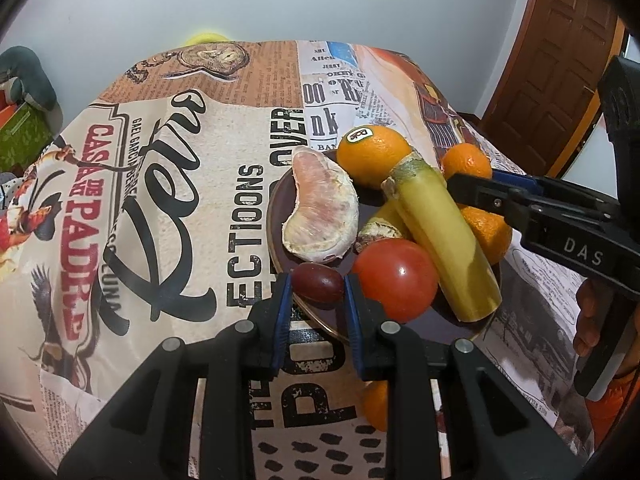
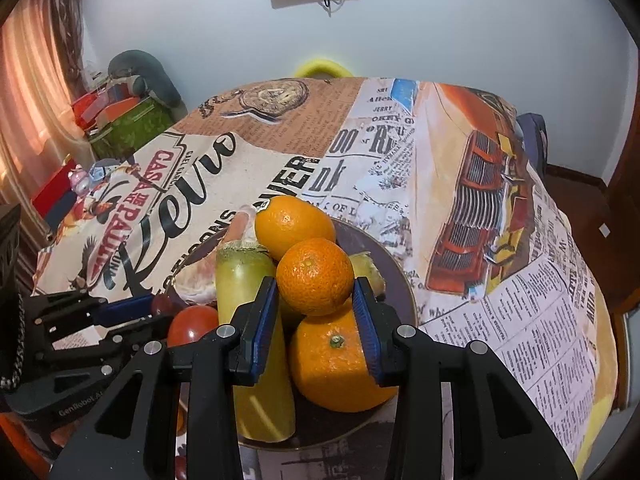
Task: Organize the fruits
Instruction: 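Carry the mandarin and the date over the plate and lower them, then open both tools to release the mandarin and date on the plate, then grasp another small mandarin with the right tool while the left tool approaches a third mandarin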
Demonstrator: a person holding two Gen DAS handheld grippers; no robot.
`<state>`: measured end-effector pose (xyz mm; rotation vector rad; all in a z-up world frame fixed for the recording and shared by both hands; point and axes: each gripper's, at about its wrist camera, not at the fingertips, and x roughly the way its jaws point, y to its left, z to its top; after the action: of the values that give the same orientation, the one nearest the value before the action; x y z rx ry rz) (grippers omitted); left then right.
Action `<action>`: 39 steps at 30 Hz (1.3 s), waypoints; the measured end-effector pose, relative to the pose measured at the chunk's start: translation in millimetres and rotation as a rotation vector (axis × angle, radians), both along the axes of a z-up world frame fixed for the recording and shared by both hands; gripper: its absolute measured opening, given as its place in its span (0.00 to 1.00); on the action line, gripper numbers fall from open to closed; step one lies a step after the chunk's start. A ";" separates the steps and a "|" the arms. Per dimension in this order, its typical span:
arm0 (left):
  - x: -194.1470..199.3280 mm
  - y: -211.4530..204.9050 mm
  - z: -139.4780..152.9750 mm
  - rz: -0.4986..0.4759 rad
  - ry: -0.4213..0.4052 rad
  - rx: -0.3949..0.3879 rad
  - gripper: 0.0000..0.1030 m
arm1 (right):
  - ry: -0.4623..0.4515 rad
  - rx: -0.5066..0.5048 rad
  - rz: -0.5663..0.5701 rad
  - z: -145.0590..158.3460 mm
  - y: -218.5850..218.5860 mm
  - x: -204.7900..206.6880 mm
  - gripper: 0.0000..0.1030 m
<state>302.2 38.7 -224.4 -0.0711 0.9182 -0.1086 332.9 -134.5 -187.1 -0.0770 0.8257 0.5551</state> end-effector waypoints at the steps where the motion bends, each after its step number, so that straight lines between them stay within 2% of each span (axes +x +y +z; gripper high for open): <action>1: -0.1 0.1 0.0 0.002 0.002 0.000 0.27 | -0.002 -0.005 0.002 0.5 0.5 -0.1 0.35; 6: -0.7 1.5 0.4 0.005 0.010 -0.014 0.29 | -0.020 -0.031 0.006 3.0 1.4 -3.5 0.46; 18: -24.8 -5.4 30.2 0.001 -0.038 0.009 0.29 | -0.042 -0.019 0.000 21.9 -13.3 -30.5 0.46; 25: -46.4 -2.7 46.4 0.019 -0.054 0.015 0.30 | -0.063 -0.016 -0.060 34.5 -49.8 -56.2 0.46; 34: -70.8 -6.0 49.8 0.023 -0.055 0.008 0.37 | -0.037 -0.026 -0.158 32.9 -100.6 -75.6 0.46; 39: -68.8 -7.5 47.5 0.033 -0.055 0.024 0.39 | -0.027 -0.041 -0.185 25.0 -107.9 -62.5 0.46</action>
<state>233.4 31.2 -176.8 -0.0608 0.8630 -0.0689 270.4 -242.4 -162.0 -0.0451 0.8088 0.3623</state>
